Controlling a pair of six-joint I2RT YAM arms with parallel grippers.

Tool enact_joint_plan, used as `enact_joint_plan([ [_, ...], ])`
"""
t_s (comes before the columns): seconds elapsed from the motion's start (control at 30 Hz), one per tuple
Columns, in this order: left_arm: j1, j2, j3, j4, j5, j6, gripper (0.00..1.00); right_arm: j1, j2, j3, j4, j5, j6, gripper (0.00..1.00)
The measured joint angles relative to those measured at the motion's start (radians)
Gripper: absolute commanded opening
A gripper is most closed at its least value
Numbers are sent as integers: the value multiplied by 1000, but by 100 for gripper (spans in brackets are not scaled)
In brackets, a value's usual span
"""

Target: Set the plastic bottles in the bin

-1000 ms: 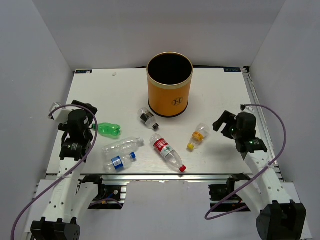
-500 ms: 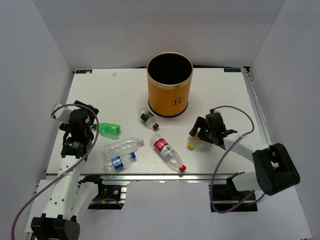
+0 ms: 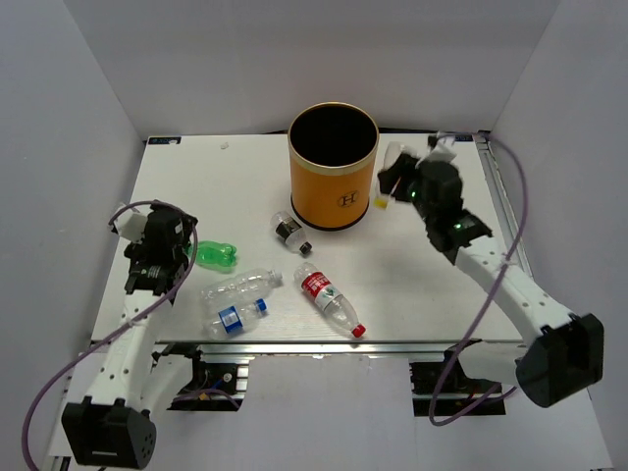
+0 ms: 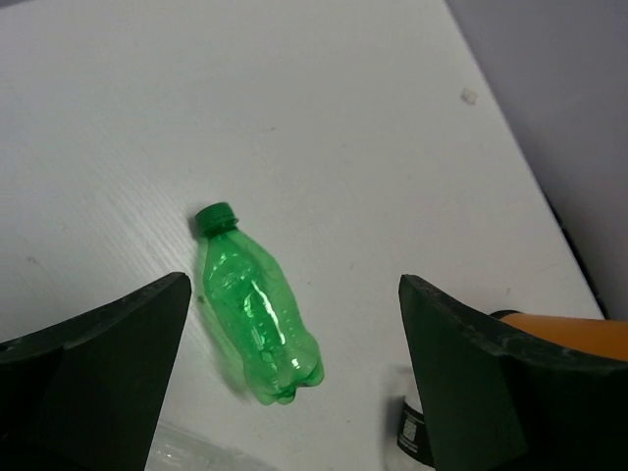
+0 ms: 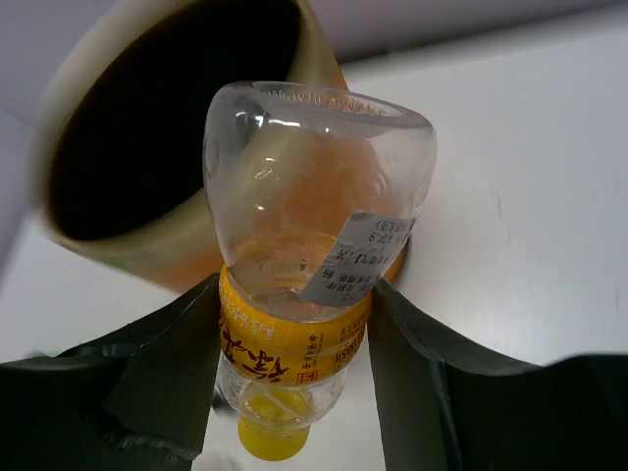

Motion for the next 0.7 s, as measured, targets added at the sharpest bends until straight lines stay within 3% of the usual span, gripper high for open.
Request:
enact_joint_plan([
  [0.17,0,127,25,-80,13,-55,98,1,-10,312,87,-32,-164,25],
  [0.37,0,166,42,-161,18,-103,98,22,280,691,93,-154,-305,28],
  [0.4,0,160,43,-164,18,-108,98,32,347,750,77,-167,-332,32],
  [0.43,0,152,43,-166,20,-112,98,43,414,807,51,-176,-357,49],
  [0.47,0,143,43,-169,24,-115,98,54,473,859,16,-183,-377,57],
  [0.57,0,106,43,-170,36,-122,98,83,655,1041,-111,-180,-431,73],
  [0.6,0,91,43,-170,37,-124,98,91,687,1062,-148,-176,-444,89],
  [0.7,0,50,43,-169,39,-129,98,106,698,1046,-223,-162,-467,89],
])
